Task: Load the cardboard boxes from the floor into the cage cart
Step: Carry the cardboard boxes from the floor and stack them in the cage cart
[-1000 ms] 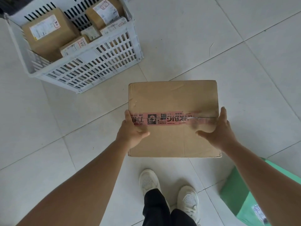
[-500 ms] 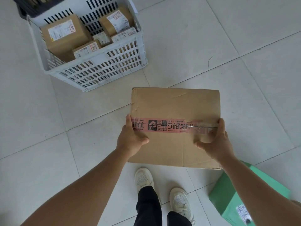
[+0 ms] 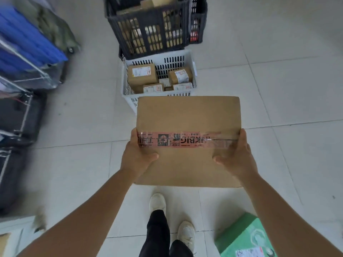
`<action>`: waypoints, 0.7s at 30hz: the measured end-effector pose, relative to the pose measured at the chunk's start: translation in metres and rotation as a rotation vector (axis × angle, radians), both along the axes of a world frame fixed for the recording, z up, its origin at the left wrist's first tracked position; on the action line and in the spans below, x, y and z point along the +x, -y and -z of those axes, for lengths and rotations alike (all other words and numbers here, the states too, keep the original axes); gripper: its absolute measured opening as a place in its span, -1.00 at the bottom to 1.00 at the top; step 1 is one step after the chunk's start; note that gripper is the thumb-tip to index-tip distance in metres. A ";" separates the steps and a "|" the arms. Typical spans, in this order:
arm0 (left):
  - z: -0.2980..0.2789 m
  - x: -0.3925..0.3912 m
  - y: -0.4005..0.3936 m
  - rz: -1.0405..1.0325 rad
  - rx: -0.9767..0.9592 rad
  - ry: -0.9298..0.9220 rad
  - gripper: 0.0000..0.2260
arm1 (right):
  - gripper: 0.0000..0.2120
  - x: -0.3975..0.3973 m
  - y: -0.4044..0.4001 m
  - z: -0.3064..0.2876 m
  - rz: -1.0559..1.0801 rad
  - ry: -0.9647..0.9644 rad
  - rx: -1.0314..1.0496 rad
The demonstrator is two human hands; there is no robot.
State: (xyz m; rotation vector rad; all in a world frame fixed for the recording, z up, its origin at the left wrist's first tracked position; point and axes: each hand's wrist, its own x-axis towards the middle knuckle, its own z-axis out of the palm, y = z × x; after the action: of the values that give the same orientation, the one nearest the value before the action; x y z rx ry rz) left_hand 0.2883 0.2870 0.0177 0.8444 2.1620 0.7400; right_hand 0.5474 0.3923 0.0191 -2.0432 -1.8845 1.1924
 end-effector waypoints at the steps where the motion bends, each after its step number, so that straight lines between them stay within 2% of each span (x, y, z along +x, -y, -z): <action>1: -0.019 -0.004 0.009 -0.033 0.030 0.002 -0.37 | 0.09 -0.007 0.000 -0.017 -0.028 -0.021 0.018; 5: -0.090 -0.022 0.044 -0.151 0.095 -0.060 -0.40 | 0.11 -0.039 0.006 -0.084 -0.136 -0.093 0.090; 12: -0.196 -0.066 0.118 -0.326 0.173 -0.152 -0.31 | 0.07 -0.113 0.039 -0.184 -0.330 -0.188 0.189; 16: -0.241 -0.089 0.180 -0.449 0.210 -0.193 -0.22 | 0.10 -0.160 0.078 -0.230 -0.442 -0.227 0.216; 21: -0.292 -0.105 0.277 -0.605 0.235 -0.280 -0.31 | 0.12 -0.213 0.151 -0.284 -0.584 -0.258 0.260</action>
State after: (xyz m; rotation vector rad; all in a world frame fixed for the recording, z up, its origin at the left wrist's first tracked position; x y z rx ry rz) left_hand 0.1833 0.0099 0.3096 0.4093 2.6556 1.2538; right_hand 0.3346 0.2413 0.3033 -1.1759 -2.4176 1.1581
